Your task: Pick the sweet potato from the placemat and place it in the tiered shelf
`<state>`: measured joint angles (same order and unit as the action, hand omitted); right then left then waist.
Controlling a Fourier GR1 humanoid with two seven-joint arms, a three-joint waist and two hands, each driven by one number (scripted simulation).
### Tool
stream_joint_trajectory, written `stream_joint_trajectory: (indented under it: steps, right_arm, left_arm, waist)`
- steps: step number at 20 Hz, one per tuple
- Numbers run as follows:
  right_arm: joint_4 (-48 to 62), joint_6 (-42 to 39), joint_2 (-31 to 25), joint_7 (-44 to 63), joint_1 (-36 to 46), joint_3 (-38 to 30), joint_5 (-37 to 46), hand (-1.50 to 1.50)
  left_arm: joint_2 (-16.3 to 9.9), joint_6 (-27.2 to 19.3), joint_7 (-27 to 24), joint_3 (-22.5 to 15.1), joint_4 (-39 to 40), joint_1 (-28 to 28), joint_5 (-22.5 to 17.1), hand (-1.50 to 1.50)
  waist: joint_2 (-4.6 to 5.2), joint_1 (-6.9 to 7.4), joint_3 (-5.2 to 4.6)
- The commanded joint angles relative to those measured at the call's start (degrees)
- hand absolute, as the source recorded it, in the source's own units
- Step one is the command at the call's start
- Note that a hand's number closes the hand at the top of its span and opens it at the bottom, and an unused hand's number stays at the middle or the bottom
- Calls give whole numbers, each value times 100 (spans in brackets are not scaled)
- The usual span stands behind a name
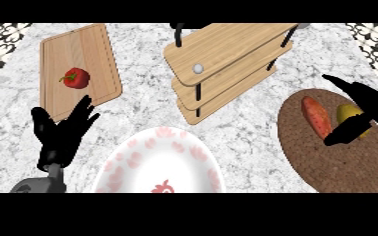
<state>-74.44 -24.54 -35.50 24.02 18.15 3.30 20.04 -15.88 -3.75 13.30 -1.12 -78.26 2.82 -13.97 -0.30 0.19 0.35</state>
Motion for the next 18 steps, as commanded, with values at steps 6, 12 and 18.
stream_joint_trajectory:
  steps: [6,12,18]
  right_arm:
    - [625,323,180,-541,202,-129,688,-150]
    - [1365,1109,733,-1271,132,-60,1122,-150]
    - [2609,980,782,-1929,854,-206,1343,-150]
  left_arm:
    - [207,-34,61,1,382,3,285,0]
    - [359,-131,339,-14,12,-133,319,0]
    - [59,346,285,322,51,-50,184,0]
  waist:
    - [34,-7,-35]
    - [35,9,-32]
    - [46,52,-32]
